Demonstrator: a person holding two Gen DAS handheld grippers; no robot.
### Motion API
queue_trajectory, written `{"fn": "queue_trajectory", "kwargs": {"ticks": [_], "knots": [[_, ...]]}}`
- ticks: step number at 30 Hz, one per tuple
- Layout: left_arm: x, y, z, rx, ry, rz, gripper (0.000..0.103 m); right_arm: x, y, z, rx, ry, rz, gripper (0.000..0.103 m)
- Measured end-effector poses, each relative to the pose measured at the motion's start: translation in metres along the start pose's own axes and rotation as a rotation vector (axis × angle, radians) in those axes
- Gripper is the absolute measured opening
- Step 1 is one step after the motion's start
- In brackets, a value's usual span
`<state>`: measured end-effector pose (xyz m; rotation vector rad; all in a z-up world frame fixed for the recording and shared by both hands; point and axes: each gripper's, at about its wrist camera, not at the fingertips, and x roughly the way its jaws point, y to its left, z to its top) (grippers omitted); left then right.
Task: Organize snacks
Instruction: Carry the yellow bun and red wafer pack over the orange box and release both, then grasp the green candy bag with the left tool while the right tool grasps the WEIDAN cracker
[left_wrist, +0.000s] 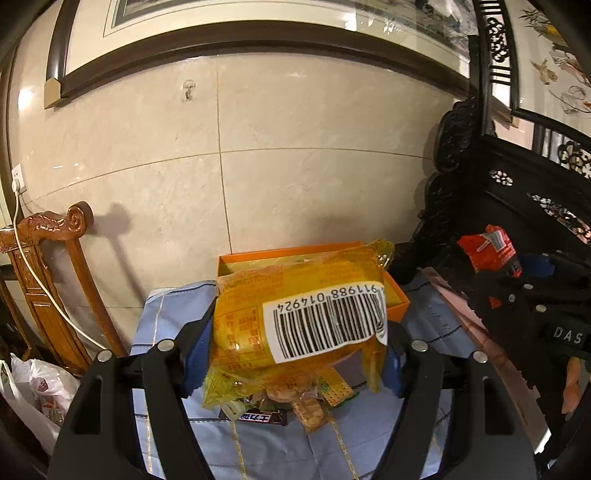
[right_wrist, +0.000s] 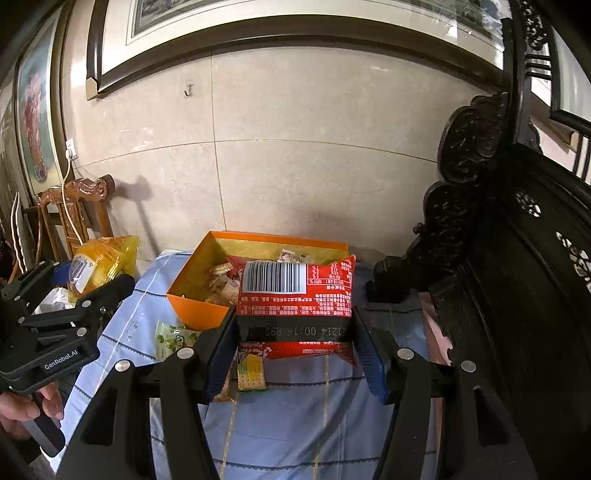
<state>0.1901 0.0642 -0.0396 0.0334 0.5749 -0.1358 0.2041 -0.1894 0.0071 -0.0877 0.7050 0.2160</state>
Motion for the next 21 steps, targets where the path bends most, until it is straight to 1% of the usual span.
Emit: {"fn": "queue_trajectory", "kwargs": {"ticks": [5, 12, 13, 14, 15, 16, 17, 18, 20, 21], "knots": [[0.027, 0.009, 0.016, -0.004, 0.011, 0.026, 0.07, 0.027, 0.001, 0.025, -0.028, 0.002, 0.001, 0.06], [0.089, 0.024, 0.063, 0.008, 0.007, 0.082, 0.071, 0.087, -0.005, 0.076, -0.033, 0.01, -0.008, 0.06], [0.102, 0.026, 0.07, 0.002, 0.013, 0.075, 0.074, 0.1, -0.008, 0.086, -0.019, 0.011, 0.014, 0.062], [0.114, 0.028, 0.074, -0.005, 0.018, 0.062, 0.084, 0.11, -0.009, 0.092, -0.015, 0.015, 0.026, 0.064], [0.124, 0.031, 0.076, -0.004, 0.028, 0.061, 0.092, 0.121, -0.01, 0.096, -0.018, 0.029, 0.014, 0.078], [0.132, 0.032, 0.076, 0.002, 0.035, 0.084, 0.096, 0.131, -0.012, 0.097, -0.022, 0.045, -0.018, 0.088], [0.139, 0.034, 0.075, 0.008, 0.039, 0.112, 0.097, 0.139, -0.015, 0.096, -0.018, 0.059, -0.039, 0.089], [0.146, 0.039, 0.07, 0.008, 0.062, 0.124, 0.097, 0.144, -0.018, 0.092, -0.011, 0.073, -0.033, 0.089], [0.151, 0.05, 0.053, -0.009, 0.094, 0.121, 0.098, 0.149, -0.022, 0.071, -0.01, 0.096, -0.029, 0.089], [0.151, 0.056, 0.04, -0.013, 0.114, 0.133, 0.098, 0.151, -0.022, 0.063, -0.014, 0.11, -0.031, 0.089]]}}
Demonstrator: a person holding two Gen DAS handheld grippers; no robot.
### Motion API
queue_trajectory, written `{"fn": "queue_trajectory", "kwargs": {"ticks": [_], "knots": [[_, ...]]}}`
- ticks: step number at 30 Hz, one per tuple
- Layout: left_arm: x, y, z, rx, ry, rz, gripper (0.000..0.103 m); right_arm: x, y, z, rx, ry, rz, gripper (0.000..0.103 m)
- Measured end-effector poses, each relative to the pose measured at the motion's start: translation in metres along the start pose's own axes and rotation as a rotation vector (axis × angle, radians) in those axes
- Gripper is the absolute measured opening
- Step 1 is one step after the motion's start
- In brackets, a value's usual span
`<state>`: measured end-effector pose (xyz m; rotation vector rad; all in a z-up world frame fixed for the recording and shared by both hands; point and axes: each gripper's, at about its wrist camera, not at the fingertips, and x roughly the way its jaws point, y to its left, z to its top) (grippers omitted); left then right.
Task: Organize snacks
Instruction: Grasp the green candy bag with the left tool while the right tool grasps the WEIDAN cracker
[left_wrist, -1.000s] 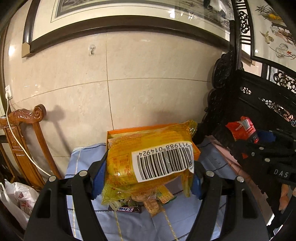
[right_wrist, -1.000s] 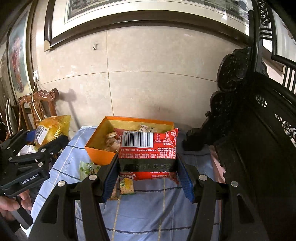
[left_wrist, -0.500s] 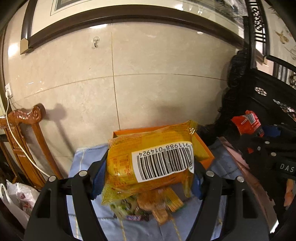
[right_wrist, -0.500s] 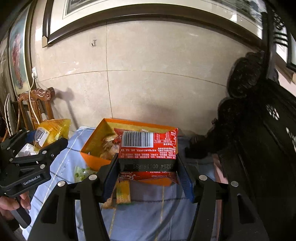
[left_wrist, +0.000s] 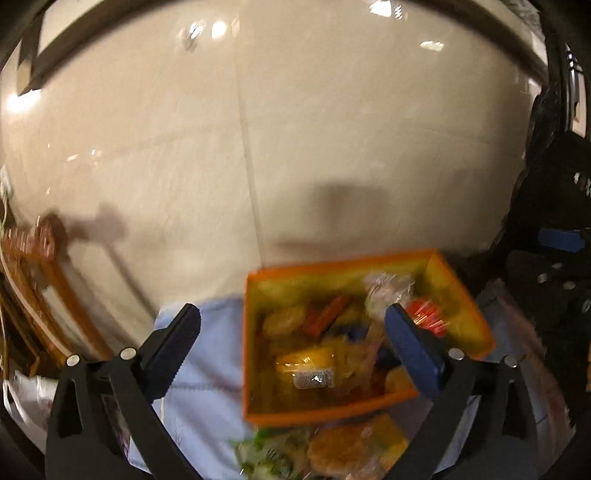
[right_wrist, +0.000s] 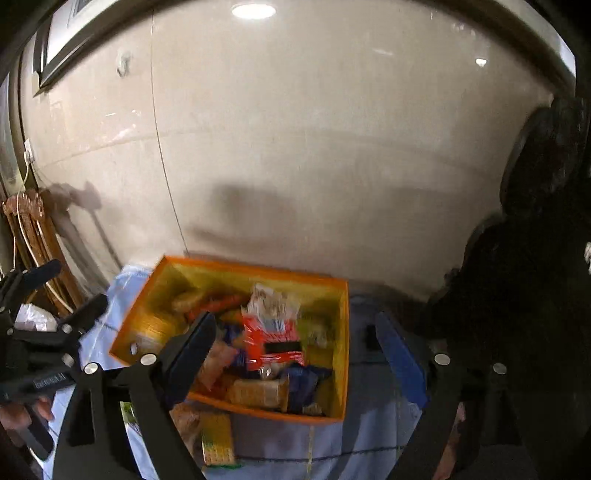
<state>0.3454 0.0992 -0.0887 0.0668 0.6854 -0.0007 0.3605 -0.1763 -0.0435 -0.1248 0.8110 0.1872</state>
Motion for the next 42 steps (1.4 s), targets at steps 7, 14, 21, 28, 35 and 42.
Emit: {"fn": "queue_trajectory", "kwargs": {"ticks": [7, 14, 21, 28, 35, 42], "knots": [[0.015, 0.051, -0.125, -0.066, 0.195, 0.042, 0.098, 0.026, 0.015, -0.11, 0.033, 0.157, 0.041, 0.089], [0.03, 0.058, -0.196, -0.093, 0.301, 0.046, 0.098, 0.06, 0.051, -0.18, 0.035, 0.313, 0.091, 0.086], [0.063, 0.026, -0.183, -0.016, 0.296, 0.013, 0.098, 0.079, 0.082, -0.171, -0.055, 0.311, 0.091, 0.086], [0.104, 0.027, -0.186, -0.004, 0.351, 0.001, 0.098, 0.117, 0.106, -0.168, -0.136, 0.353, 0.089, 0.083], [0.13, 0.03, -0.182, 0.024, 0.37, -0.028, 0.099, 0.149, 0.113, -0.17, -0.123, 0.403, 0.074, 0.082], [0.115, 0.051, -0.19, 0.067, 0.33, -0.075, 0.044, 0.136, 0.11, -0.176, -0.176, 0.403, 0.095, 0.051]]}}
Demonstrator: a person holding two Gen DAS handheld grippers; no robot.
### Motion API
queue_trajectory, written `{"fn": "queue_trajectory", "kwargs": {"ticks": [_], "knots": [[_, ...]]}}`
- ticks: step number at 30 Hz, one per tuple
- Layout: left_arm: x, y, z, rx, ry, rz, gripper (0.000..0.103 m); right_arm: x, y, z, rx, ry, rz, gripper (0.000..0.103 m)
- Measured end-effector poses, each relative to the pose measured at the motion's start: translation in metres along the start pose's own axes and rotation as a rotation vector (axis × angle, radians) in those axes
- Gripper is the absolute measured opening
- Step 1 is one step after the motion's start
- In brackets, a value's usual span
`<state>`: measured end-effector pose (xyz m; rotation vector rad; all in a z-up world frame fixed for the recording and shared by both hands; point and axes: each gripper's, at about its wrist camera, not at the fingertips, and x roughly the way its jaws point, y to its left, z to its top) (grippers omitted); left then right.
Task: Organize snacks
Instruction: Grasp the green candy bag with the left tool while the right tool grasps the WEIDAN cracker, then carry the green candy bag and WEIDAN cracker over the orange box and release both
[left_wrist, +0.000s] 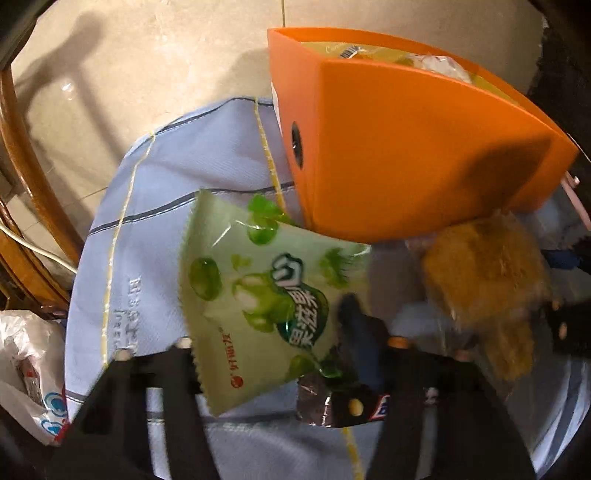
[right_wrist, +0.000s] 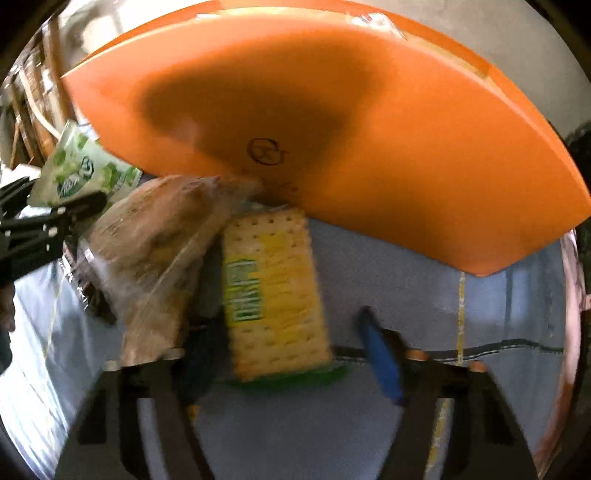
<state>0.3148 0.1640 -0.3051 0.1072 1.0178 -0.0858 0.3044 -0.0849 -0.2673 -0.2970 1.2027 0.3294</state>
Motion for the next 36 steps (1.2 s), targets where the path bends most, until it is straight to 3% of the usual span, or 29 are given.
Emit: {"fn": "queue_trajectory", "kwargs": {"ticks": [4, 7, 10, 12, 14, 17, 24, 36], "knots": [[-0.006, 0.002, -0.006, 0.019, -0.022, -0.021, 0.045, -0.005, -0.008, -0.013, 0.059, -0.01, 0.04, 0.048], [0.002, 0.003, -0.007, -0.031, 0.009, -0.008, 0.087, -0.005, -0.009, -0.013, 0.063, -0.014, 0.026, 0.056], [0.008, -0.002, -0.002, -0.048, 0.004, 0.017, 0.09, -0.005, -0.002, -0.005, 0.025, -0.025, 0.01, 0.061], [0.011, -0.005, 0.002, -0.037, -0.002, 0.038, 0.081, -0.002, 0.003, 0.0, 0.015, -0.007, 0.021, 0.058], [0.003, -0.006, 0.002, -0.036, -0.031, 0.031, 0.052, -0.005, 0.004, -0.001, 0.011, -0.007, 0.043, 0.047], [-0.014, 0.001, -0.002, -0.066, -0.06, -0.053, 0.025, -0.013, 0.006, -0.011, 0.006, -0.018, 0.057, 0.047], [-0.05, -0.005, -0.034, -0.049, -0.092, -0.147, 0.021, -0.045, -0.013, -0.052, 0.179, -0.057, 0.17, 0.047], [-0.136, -0.053, -0.072, 0.011, -0.184, -0.246, 0.021, -0.113, -0.037, -0.083, 0.225, -0.167, 0.193, 0.047]]}}
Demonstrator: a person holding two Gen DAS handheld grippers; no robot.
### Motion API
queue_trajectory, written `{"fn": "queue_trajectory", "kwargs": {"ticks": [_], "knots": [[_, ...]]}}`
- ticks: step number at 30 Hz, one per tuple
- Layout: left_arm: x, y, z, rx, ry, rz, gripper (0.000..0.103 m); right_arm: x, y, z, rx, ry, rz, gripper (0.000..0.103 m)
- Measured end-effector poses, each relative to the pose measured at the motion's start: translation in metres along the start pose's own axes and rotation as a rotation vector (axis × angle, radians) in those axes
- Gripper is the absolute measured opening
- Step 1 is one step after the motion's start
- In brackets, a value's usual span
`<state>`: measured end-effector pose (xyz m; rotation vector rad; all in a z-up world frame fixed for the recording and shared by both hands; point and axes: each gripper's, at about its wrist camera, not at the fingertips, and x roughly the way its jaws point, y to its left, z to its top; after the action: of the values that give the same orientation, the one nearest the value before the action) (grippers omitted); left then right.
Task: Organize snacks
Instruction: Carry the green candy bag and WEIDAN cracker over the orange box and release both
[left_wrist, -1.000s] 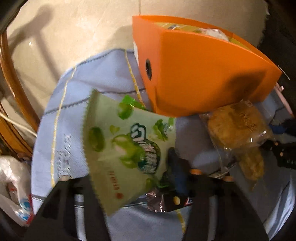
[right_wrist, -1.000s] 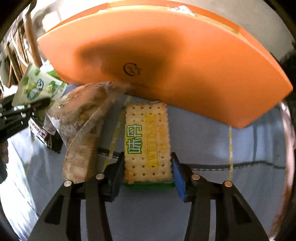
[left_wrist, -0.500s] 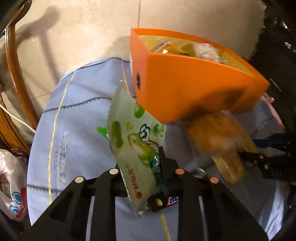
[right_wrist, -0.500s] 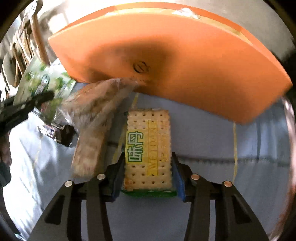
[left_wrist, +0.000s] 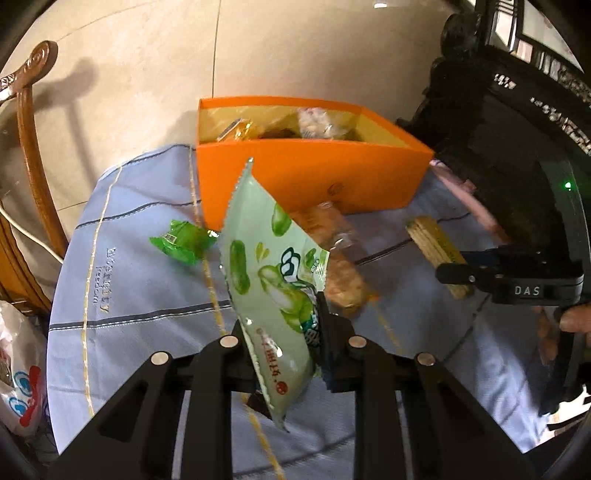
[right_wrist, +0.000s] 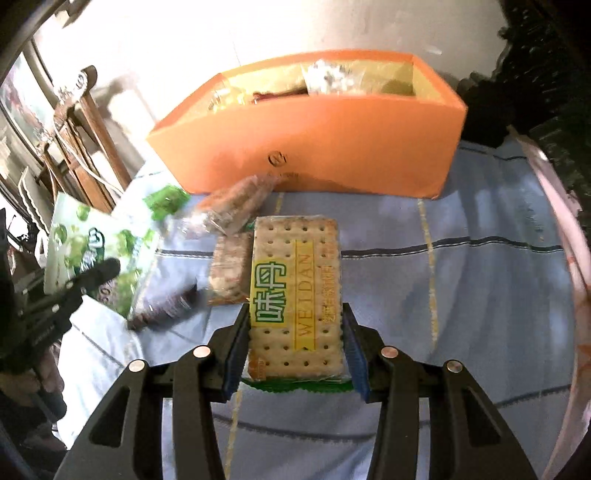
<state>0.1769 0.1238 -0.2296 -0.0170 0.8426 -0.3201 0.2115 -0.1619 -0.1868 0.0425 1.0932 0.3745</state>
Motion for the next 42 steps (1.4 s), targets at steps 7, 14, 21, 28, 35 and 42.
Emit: {"fn": "queue_trajectory", "kwargs": {"ticks": [7, 14, 21, 28, 35, 42], "knots": [[-0.043, -0.016, 0.029, 0.024, -0.092, -0.03, 0.021, -0.046, 0.007, 0.016, -0.003, -0.106, 0.005, 0.047], [-0.07, -0.037, 0.076, 0.067, -0.164, -0.039, 0.021, -0.102, 0.016, 0.06, -0.044, -0.233, -0.014, 0.047], [-0.094, -0.048, 0.145, 0.092, -0.263, -0.012, 0.021, -0.156, 0.023, 0.117, -0.105, -0.349, -0.043, 0.047], [-0.101, -0.052, 0.209, 0.081, -0.317, 0.016, 0.021, -0.178, 0.022, 0.173, -0.127, -0.398, -0.07, 0.047], [-0.064, -0.051, 0.256, 0.08, -0.308, 0.07, 0.029, -0.149, 0.007, 0.219, -0.111, -0.378, -0.086, 0.047], [-0.008, -0.011, 0.254, -0.013, -0.234, 0.134, 0.098, -0.08, -0.011, 0.218, -0.084, -0.254, -0.122, 0.075]]}}
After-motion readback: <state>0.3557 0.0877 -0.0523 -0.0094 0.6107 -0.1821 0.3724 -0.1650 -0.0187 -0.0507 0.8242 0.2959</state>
